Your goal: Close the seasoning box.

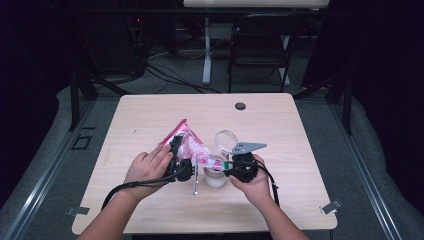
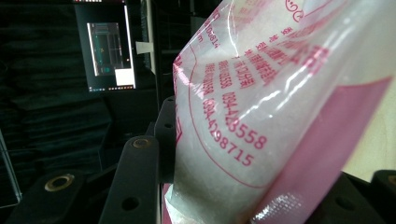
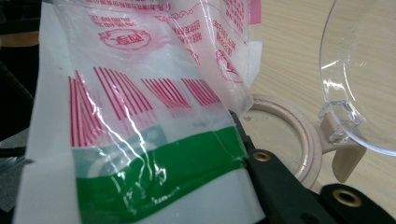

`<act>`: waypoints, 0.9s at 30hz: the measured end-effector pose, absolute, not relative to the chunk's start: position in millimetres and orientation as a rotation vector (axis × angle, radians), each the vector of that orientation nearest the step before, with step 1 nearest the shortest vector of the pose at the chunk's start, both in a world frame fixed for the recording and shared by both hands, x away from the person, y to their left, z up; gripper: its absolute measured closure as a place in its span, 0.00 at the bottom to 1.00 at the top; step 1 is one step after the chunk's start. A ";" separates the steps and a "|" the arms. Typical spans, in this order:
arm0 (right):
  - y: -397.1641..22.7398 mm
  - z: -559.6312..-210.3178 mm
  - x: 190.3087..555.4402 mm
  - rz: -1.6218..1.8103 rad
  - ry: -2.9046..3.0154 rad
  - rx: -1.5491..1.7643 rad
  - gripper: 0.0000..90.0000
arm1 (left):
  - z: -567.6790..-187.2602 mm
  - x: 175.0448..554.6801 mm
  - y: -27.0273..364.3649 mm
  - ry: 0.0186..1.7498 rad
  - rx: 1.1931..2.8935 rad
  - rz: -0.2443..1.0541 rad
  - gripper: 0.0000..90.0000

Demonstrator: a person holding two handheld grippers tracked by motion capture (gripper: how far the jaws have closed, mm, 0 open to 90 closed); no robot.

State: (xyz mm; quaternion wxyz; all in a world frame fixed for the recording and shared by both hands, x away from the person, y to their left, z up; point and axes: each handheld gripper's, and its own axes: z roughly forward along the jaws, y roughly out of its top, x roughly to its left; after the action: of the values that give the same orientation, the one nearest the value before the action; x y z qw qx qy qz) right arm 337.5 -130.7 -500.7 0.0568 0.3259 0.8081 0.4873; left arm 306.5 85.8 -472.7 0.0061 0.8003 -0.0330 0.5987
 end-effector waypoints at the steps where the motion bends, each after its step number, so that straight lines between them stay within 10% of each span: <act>1: -130.7 -500.9 337.8 1.477 2.453 0.990 1.00 | -472.9 306.4 85.7 -0.102 2.506 1.870 0.70; 27: -132.4 -501.9 338.8 1.463 2.441 1.021 1.00 | -463.7 305.5 76.2 -0.163 2.484 1.909 0.71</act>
State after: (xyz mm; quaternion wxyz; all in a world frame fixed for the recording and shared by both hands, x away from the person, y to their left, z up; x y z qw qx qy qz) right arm 338.8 -132.4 -501.9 0.0589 0.3372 0.8060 0.4829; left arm 305.5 76.2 -463.7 0.0020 0.7918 -0.0520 0.6085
